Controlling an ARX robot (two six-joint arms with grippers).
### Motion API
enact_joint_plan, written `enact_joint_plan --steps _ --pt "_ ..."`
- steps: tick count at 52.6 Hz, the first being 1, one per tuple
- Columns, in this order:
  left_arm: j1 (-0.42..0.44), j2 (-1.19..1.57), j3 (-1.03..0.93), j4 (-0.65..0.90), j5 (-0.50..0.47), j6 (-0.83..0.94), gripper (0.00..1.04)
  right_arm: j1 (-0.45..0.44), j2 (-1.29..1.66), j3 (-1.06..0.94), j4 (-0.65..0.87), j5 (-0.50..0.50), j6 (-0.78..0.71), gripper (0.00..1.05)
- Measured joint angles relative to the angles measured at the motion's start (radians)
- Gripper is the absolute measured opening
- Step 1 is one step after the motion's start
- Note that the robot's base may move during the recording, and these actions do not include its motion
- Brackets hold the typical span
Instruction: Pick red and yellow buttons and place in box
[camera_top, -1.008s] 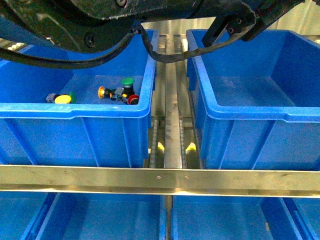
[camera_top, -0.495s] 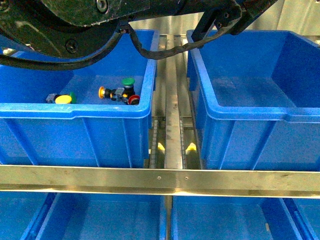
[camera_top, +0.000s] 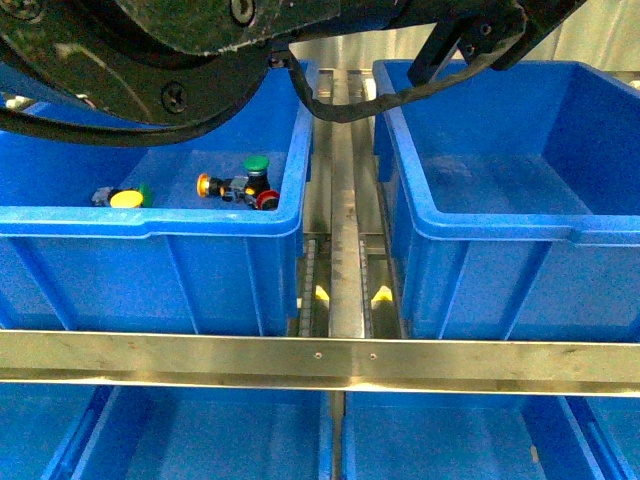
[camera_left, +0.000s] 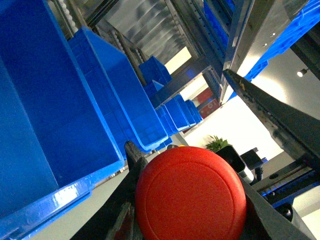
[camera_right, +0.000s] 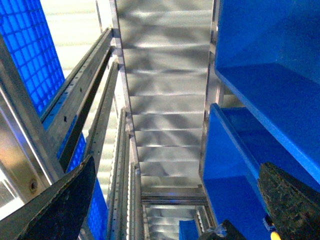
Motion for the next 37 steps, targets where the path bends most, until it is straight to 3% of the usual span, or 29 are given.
enact_joint_plan --steps 15,27,33,37 --pt "-0.013 0.018 -0.002 -0.013 -0.01 0.0 0.32 0.011 -0.011 0.003 -0.033 0.004 0.0 0.98" --pt "-0.024 0.024 0.001 -0.011 -0.024 -0.009 0.32 -0.002 -0.023 0.002 -0.081 -0.002 -0.006 0.65" --pt "-0.027 0.029 0.015 -0.01 -0.026 -0.015 0.32 -0.016 -0.024 -0.003 -0.086 -0.008 -0.031 0.42" --pt "-0.029 0.034 0.024 -0.015 -0.027 -0.018 0.32 -0.026 -0.024 -0.005 -0.086 -0.016 -0.031 0.4"
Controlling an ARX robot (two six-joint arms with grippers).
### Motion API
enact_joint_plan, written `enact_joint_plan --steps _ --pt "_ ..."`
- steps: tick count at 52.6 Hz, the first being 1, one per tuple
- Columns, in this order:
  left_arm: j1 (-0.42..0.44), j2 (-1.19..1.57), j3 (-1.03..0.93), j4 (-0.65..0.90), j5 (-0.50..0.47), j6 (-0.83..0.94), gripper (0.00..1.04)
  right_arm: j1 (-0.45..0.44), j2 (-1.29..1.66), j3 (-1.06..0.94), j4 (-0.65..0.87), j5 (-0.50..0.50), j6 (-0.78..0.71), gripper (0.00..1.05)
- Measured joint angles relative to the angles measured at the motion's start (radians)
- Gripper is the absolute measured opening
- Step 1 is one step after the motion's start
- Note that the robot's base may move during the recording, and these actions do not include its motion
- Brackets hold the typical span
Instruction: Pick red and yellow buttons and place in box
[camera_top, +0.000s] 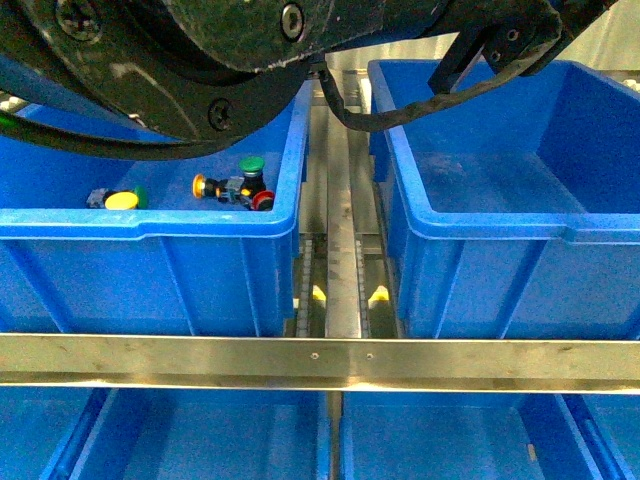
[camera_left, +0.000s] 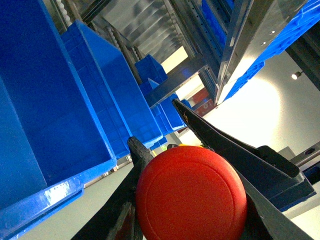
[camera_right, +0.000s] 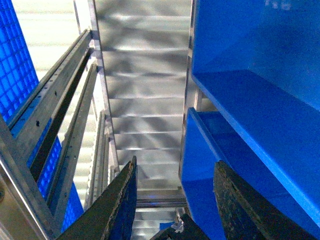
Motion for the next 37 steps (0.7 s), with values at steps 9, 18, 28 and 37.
enact_joint_plan --steps 9,18,28,37 --pt "0.0 0.005 0.011 -0.013 -0.009 -0.001 0.33 -0.013 0.0 -0.003 -0.001 -0.008 0.0 0.4" --pt "0.003 0.01 0.011 -0.006 -0.039 0.019 0.65 -0.019 0.0 -0.004 0.002 -0.01 -0.024 0.39" --pt "0.012 0.013 0.01 0.002 -0.053 0.024 0.98 -0.023 0.0 -0.004 0.016 -0.01 -0.025 0.39" --pt "0.018 0.013 0.01 0.019 -0.052 0.023 0.97 -0.023 0.003 -0.004 0.021 -0.005 -0.026 0.39"
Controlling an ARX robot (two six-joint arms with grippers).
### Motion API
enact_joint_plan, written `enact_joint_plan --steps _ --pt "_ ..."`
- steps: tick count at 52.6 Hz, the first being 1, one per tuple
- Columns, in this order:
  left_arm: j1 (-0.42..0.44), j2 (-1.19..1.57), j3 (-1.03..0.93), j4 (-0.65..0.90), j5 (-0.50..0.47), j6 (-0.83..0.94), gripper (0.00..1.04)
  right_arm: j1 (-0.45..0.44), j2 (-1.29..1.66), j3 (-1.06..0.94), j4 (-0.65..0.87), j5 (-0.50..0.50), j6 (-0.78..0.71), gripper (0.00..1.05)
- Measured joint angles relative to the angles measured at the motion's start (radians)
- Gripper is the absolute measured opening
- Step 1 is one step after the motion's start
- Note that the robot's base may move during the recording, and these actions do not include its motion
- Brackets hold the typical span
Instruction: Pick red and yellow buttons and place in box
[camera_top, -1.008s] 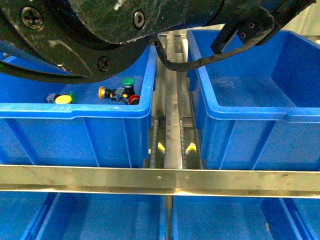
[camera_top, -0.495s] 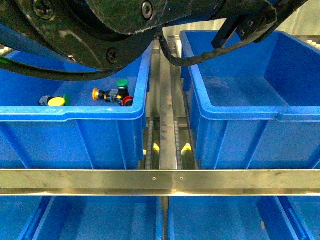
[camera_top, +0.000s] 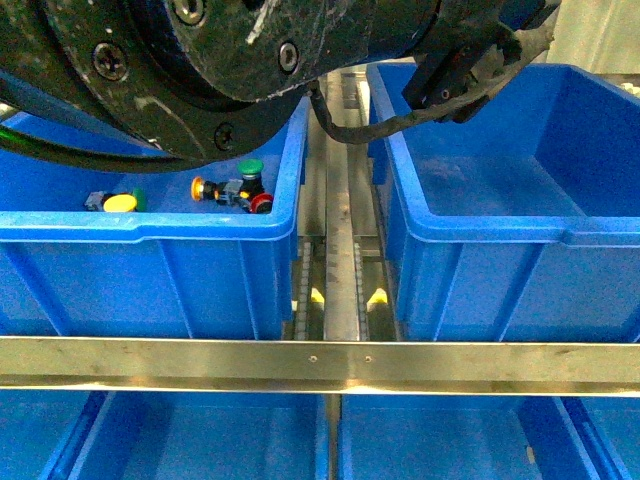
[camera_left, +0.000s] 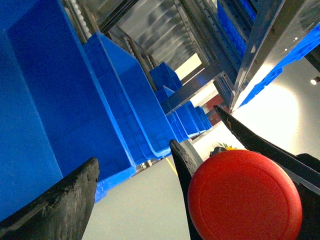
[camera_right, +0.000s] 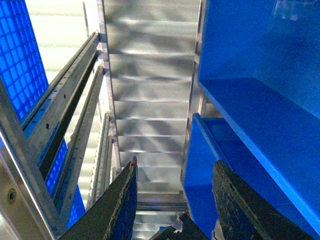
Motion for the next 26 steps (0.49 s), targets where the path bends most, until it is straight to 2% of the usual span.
enact_joint_plan --steps 18,26 --pt "-0.001 -0.072 -0.024 0.078 0.009 -0.038 0.97 0.039 0.026 0.0 -0.003 0.029 -0.029 0.39" --pt "0.037 -0.178 -0.106 0.072 0.011 -0.026 0.97 0.053 0.029 0.0 -0.02 0.049 -0.067 0.39"
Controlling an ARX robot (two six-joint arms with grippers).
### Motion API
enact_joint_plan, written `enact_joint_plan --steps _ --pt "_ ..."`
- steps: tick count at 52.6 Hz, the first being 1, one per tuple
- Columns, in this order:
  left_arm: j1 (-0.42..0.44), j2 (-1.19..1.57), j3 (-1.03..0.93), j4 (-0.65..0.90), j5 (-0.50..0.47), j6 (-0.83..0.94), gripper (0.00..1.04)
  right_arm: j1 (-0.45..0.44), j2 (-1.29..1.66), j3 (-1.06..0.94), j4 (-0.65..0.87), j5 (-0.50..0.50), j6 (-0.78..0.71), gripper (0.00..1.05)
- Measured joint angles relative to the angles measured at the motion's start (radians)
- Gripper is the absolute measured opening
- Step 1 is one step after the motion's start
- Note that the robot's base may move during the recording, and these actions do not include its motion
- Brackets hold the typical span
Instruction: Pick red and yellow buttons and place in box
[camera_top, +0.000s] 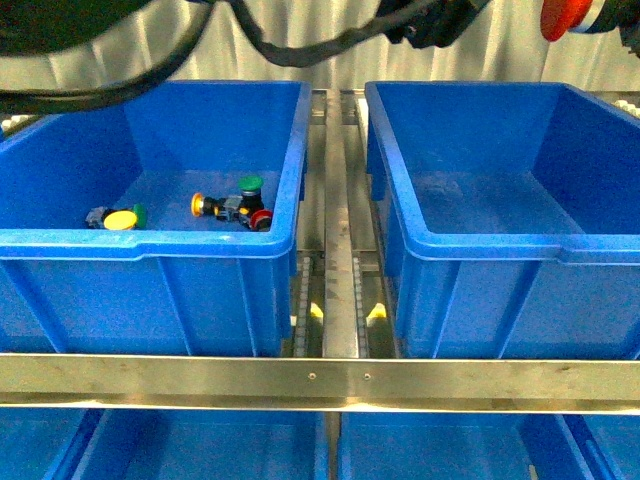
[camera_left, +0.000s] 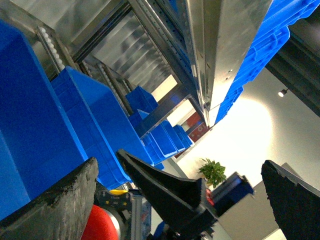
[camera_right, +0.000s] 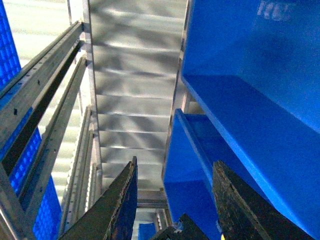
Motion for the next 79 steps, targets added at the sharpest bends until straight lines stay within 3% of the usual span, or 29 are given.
enact_joint_plan --steps 23,31,45,50,51,53,55,60,64,67,79 --pt "0.415 -0.588 -0.394 -0.29 0.135 0.142 0.97 0.043 -0.051 -0.031 -0.036 0.01 -0.146 0.39" --pt "0.599 -0.805 -0.541 -0.38 0.251 0.137 0.97 0.067 -0.069 -0.037 -0.05 0.034 -0.179 0.39" --pt "1.066 -1.165 -0.792 -0.6 0.576 0.108 0.97 0.142 -0.069 -0.037 -0.069 0.087 -0.223 0.39" --pt "1.151 -1.274 -0.868 -0.746 0.613 0.161 0.97 0.157 -0.069 -0.036 -0.069 0.109 -0.24 0.39" --pt "1.144 -1.309 -0.885 -0.788 0.562 0.217 0.95 0.159 -0.069 -0.036 -0.07 0.112 -0.242 0.39" --pt "1.085 -1.388 -0.928 -0.866 0.364 0.315 0.88 0.163 -0.069 -0.035 -0.073 0.117 -0.245 0.39" --pt "0.953 -1.503 -1.012 -0.911 0.113 0.501 0.77 0.169 -0.069 -0.035 -0.076 0.127 -0.251 0.39" --pt "0.721 -1.621 -1.105 -0.914 -0.251 0.732 0.61 0.175 -0.071 -0.035 -0.084 0.138 -0.264 0.39" --pt "0.655 -1.64 -1.129 -0.914 -0.369 0.814 0.48 0.18 -0.077 -0.035 -0.093 0.15 -0.269 0.39" --pt "0.646 -1.646 -1.135 -0.914 -0.396 0.845 0.39 0.185 -0.082 -0.035 -0.096 0.151 -0.272 0.39" --pt "0.639 -1.683 -1.167 -0.906 -0.399 0.889 0.02 0.191 -0.1 -0.036 -0.109 0.174 -0.296 0.39"
